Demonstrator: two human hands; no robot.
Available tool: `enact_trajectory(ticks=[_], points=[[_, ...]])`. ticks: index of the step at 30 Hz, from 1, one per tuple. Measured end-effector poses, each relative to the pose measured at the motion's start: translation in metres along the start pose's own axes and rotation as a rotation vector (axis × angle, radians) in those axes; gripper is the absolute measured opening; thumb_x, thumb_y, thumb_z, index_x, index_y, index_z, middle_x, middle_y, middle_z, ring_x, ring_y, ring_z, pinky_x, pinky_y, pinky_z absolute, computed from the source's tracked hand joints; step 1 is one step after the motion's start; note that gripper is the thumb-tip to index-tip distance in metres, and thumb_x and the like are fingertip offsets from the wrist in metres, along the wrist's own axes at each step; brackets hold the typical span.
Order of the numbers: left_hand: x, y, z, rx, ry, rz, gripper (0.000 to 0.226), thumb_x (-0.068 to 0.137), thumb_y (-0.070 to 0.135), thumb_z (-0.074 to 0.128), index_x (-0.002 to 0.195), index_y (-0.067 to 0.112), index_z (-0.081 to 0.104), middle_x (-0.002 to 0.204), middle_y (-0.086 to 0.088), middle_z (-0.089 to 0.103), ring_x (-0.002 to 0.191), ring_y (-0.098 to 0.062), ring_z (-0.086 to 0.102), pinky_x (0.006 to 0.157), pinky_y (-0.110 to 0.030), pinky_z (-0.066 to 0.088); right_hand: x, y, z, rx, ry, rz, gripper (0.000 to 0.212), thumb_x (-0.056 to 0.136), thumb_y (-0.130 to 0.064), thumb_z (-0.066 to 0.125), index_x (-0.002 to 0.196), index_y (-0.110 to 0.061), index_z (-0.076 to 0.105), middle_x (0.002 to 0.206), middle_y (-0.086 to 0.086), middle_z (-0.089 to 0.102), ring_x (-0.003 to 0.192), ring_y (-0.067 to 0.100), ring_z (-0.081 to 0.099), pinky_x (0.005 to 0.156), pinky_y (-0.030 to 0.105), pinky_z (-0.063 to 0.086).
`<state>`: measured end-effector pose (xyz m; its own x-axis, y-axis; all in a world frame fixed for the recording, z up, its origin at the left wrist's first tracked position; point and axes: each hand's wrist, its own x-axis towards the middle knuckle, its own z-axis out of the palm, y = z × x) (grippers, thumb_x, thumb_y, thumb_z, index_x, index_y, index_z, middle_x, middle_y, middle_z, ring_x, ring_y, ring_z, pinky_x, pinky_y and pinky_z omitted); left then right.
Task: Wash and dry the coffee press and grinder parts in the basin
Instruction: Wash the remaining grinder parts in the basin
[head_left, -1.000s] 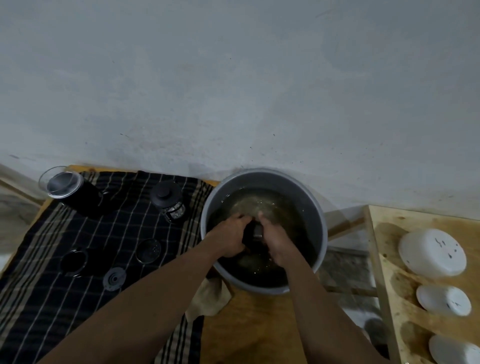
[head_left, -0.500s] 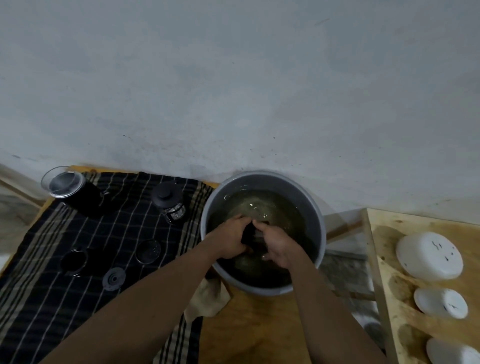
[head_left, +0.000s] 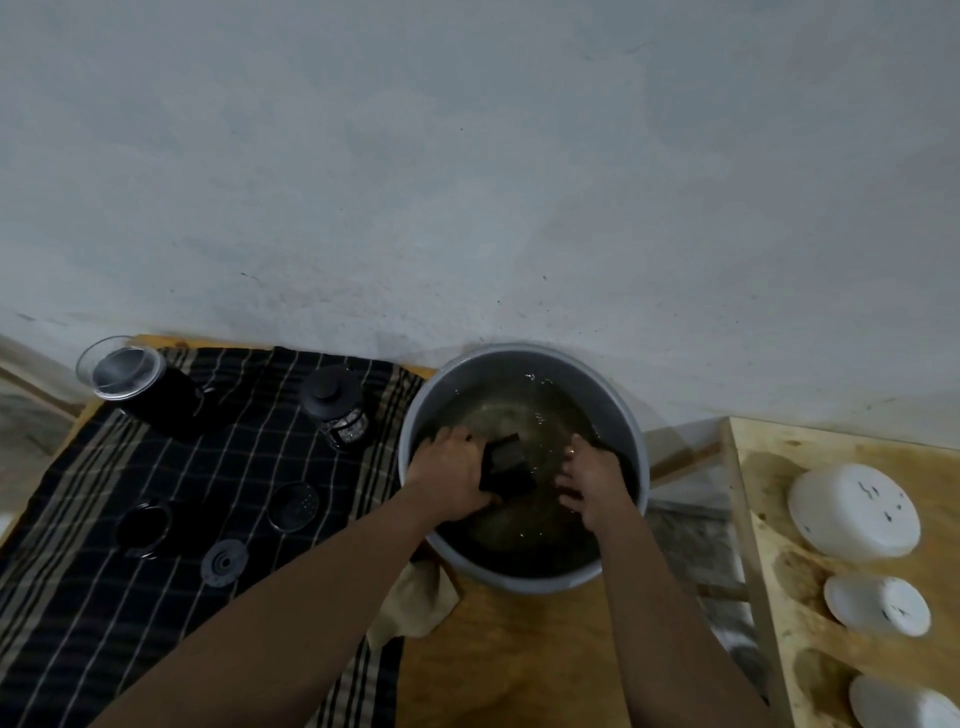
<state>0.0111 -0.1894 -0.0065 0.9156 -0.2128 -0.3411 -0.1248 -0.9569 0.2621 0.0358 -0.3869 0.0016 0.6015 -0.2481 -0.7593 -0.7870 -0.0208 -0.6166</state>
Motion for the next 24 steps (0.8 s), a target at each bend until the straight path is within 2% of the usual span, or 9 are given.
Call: enact_trajectory(ticks=[2,4,5,8,11,14,18,21,24], points=[[0.001,0.001,0.001,0.036,-0.019,-0.003,0.077,0.079,0.054,0.076,0.141,0.02,0.046,0.14,-0.01,0.046,0.129,-0.03,0.044,0.108,-0.046,0.04,0.003,0.005,-0.003,0.046,0.045,0.005,0.032,0.105,-0.029,0.047,0.122,-0.006,0.062,0.097,0.008,0.064,0.094,0.025,0.06,0.089,0.045,0.05],[0.002,0.001,0.002,0.06,-0.057,-0.013,0.073,0.079,0.052,0.076,0.139,0.02,0.049,0.14,-0.01,0.047,0.128,-0.031,0.045,0.107,-0.047,0.041,0.001,0.011,0.005,0.018,-0.031,-0.008,0.032,0.106,-0.027,0.046,0.117,-0.004,0.065,0.098,0.01,0.069,0.09,0.024,0.064,0.076,0.036,0.049],[0.003,0.001,0.003,0.062,-0.071,-0.009,0.07,0.079,0.05,0.076,0.137,0.02,0.051,0.139,-0.011,0.049,0.126,-0.031,0.047,0.106,-0.046,0.042,0.001,0.014,0.012,-0.018,-0.097,-0.02,0.034,0.105,-0.031,0.048,0.116,-0.005,0.066,0.1,0.01,0.071,0.091,0.024,0.067,0.075,0.035,0.049],[0.003,0.001,0.004,0.015,-0.103,0.042,0.053,0.08,0.041,0.074,0.126,0.018,0.058,0.131,-0.01,0.056,0.119,-0.03,0.054,0.099,-0.042,0.048,-0.004,0.022,0.034,-0.166,-0.279,-0.021,0.048,0.092,-0.053,0.058,0.122,-0.015,0.063,0.117,0.009,0.069,0.107,0.028,0.065,0.1,0.045,0.05],[0.003,-0.001,0.004,-0.148,-0.112,0.088,0.051,0.078,0.034,0.077,0.123,0.017,0.06,0.125,-0.007,0.059,0.112,-0.026,0.059,0.093,-0.037,0.051,-0.009,0.025,0.043,-0.212,-0.344,-0.028,0.037,0.095,-0.047,0.057,0.117,-0.019,0.069,0.111,0.006,0.073,0.104,0.025,0.067,0.101,0.046,0.052],[0.005,-0.006,0.002,-0.351,-0.093,0.141,0.067,0.07,0.038,0.086,0.129,0.02,0.061,0.128,-0.003,0.057,0.114,-0.02,0.057,0.099,-0.036,0.049,-0.012,0.019,0.038,-0.08,-0.331,0.054,0.035,0.095,-0.042,0.059,0.121,-0.02,0.067,0.118,0.011,0.07,0.108,0.029,0.065,0.095,0.047,0.054],[0.005,-0.004,-0.004,-0.668,0.001,0.112,0.08,0.068,0.037,0.092,0.138,0.019,0.057,0.131,-0.001,0.057,0.121,-0.013,0.055,0.104,-0.026,0.044,-0.009,0.009,0.016,0.197,-0.378,0.054,0.038,0.098,-0.037,0.061,0.129,-0.015,0.062,0.122,0.014,0.071,0.113,0.032,0.064,0.07,0.043,0.059],[0.0,0.004,-0.009,-0.914,0.023,-0.001,0.076,0.067,0.035,0.093,0.132,0.021,0.055,0.123,0.004,0.064,0.112,-0.014,0.065,0.086,-0.029,0.06,-0.014,0.008,0.009,0.393,-0.436,0.075,0.04,0.096,-0.037,0.064,0.131,-0.017,0.06,0.125,0.016,0.069,0.119,0.038,0.062,0.081,0.053,0.059],[-0.004,0.009,-0.018,-0.95,0.188,-0.074,0.074,0.064,0.034,0.095,0.125,0.024,0.054,0.113,0.015,0.062,0.102,0.003,0.061,0.08,-0.006,0.049,-0.019,0.004,0.015,0.409,-0.428,0.076,0.042,0.097,-0.042,0.061,0.133,-0.022,0.056,0.13,0.013,0.065,0.12,0.037,0.061,0.088,0.058,0.056]])
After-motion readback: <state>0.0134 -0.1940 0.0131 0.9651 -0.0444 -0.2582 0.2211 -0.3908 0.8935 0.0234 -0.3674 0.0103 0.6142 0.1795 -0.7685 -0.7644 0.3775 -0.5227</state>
